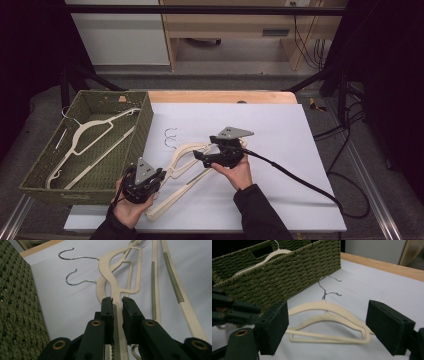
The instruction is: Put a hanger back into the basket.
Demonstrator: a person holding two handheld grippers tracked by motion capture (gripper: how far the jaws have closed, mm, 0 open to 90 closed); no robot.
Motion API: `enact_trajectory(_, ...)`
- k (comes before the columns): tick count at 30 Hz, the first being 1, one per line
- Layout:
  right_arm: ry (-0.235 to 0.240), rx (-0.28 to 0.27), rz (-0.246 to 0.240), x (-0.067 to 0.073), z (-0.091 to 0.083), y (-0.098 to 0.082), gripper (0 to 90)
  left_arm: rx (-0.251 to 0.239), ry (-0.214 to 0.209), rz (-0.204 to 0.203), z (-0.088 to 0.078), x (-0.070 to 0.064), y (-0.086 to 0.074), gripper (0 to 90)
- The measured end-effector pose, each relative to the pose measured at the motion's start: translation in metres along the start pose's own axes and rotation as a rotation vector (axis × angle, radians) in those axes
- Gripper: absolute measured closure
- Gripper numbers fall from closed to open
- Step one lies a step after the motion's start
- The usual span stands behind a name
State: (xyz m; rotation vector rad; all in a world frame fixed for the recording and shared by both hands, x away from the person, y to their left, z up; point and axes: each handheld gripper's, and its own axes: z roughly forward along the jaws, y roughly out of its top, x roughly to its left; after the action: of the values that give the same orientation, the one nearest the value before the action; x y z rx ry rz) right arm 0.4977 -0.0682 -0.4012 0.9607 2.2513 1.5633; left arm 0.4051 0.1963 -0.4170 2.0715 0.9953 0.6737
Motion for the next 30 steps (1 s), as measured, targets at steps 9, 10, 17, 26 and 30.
enact_trajectory(9,0.004,0.032,-0.011,0.006,0.039,0.017,25.1,-0.004,0.004,0.036,-0.004,-0.005,0.003,79.5)
enact_trajectory(10,0.004,0.040,-0.016,0.006,0.043,0.018,26.0,-0.024,0.002,0.023,-0.004,-0.007,0.003,79.5)
enact_trajectory(17,-0.002,0.076,-0.016,0.003,0.071,0.020,33.1,-0.019,-0.005,0.036,-0.006,-0.009,0.003,79.5)
enact_trajectory(26,-0.010,0.164,0.023,-0.003,0.098,0.011,56.0,-0.018,-0.005,0.041,-0.006,-0.011,0.003,79.5)
enact_trajectory(30,0.005,0.195,0.036,-0.006,0.105,0.006,68.6,-0.015,-0.007,0.042,-0.006,-0.012,0.002,79.4)
